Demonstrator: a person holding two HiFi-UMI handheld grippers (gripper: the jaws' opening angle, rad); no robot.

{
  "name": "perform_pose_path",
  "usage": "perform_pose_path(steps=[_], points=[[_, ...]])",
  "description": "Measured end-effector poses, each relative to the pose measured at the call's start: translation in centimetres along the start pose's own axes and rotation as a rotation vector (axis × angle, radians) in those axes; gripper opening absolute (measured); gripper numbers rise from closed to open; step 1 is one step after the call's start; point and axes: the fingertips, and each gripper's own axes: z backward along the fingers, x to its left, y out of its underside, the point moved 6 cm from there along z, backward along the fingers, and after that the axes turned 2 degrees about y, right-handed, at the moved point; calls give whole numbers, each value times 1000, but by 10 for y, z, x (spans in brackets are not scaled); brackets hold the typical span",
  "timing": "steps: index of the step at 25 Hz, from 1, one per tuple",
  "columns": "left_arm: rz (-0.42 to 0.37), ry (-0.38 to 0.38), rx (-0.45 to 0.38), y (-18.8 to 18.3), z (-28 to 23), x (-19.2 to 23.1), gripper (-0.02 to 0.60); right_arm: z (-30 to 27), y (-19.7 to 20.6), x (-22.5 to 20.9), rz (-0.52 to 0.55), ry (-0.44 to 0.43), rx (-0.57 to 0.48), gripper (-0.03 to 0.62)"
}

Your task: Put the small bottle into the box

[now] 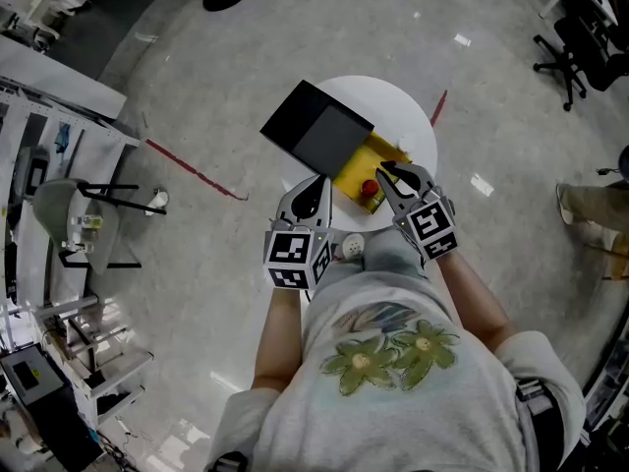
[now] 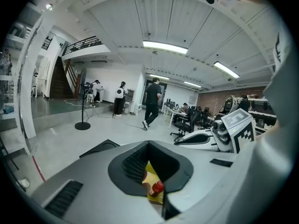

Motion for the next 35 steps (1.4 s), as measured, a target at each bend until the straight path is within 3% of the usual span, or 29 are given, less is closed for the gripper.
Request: perform_pose_path(steps=[2,10,35], points=[[-2,11,-10,-5,-1,-2,5,6,-10,0,0,21,-37,6],[-21,42,-37,-17,-6,-6,5,19,-25,9,15,-1,-109,3],[-7,93,-41,-25,-25,-3,5,8,-38,0,3,1,-107,3]])
